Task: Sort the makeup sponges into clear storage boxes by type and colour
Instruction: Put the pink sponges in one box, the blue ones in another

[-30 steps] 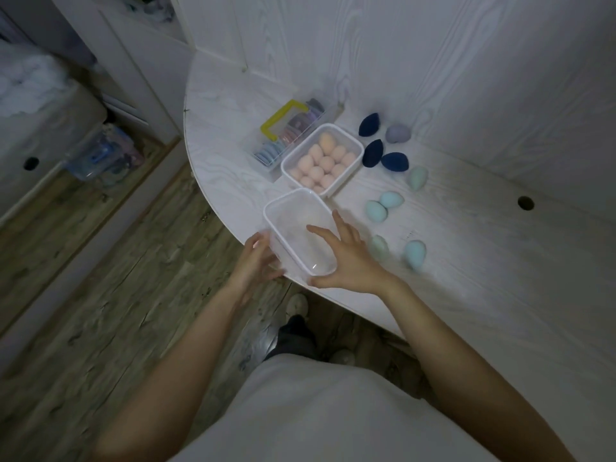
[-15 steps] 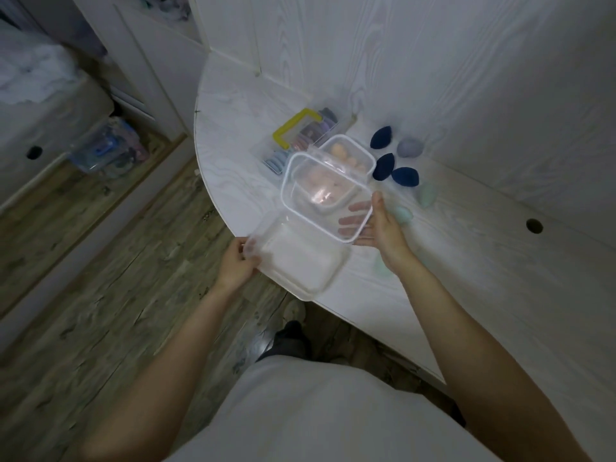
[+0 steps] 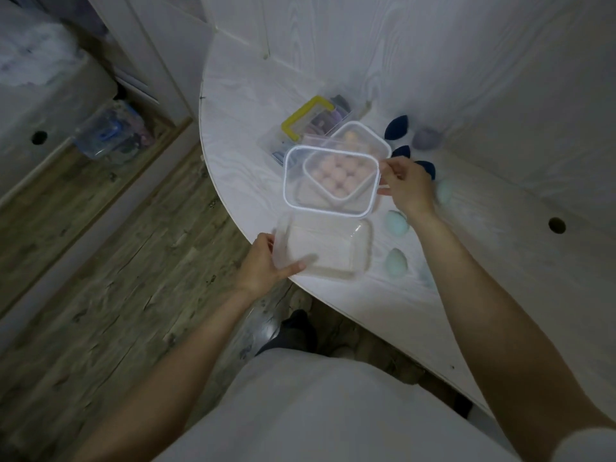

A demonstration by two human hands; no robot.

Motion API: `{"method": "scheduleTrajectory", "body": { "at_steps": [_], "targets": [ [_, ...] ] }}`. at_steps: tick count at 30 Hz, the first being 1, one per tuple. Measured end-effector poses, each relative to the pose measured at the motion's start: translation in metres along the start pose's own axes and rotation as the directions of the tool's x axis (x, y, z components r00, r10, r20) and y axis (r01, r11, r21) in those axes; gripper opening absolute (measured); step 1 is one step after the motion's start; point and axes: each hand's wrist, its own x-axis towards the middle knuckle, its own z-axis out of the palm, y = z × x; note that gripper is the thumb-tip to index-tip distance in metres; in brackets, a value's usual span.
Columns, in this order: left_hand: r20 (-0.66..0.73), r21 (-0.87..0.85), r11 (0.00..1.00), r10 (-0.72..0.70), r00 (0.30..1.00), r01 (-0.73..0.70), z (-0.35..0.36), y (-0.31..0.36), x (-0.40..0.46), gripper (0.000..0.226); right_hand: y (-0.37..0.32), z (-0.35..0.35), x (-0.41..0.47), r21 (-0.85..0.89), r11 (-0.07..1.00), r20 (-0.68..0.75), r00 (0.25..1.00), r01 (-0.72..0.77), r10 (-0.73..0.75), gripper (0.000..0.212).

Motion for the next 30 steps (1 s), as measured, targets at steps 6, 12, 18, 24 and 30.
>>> {"method": "scheduleTrajectory", "body": {
  "at_steps": [6,12,18,24,30],
  "targets": [
    [0.01,0.171,0.983,0.07,0.998,-0.071,0.015,0.016,0.005,0.118,0.016,-0.014,-0.006,0.033,0.998,-0.005,0.998,0.057,-0.057,0.024],
    [-0.231,0.292,0.915,0.352,0.907,-0.28,0.012,0.028,-0.002,0.074,0.022,-0.023,-0.024,0.032,0.995,0.047,0.995,0.091,-0.093,0.033],
    [-0.066,0.307,0.679,0.714,0.697,-0.666,0.031,0.073,0.0,0.034,0.067,-0.062,-0.075,-0.114,0.991,-0.096,0.992,0.07,-0.081,0.03],
    [0.421,0.415,0.39,0.718,0.554,-0.822,0.109,0.122,0.036,0.03,0.135,-0.09,-0.123,-0.387,0.916,-0.237,0.972,-0.1,0.006,0.031],
    [0.624,0.67,0.255,0.317,0.714,-0.698,0.144,0.151,0.055,0.042,0.137,-0.081,-0.127,-0.524,0.839,-0.185,0.981,-0.145,0.054,0.042]
  ]
}}
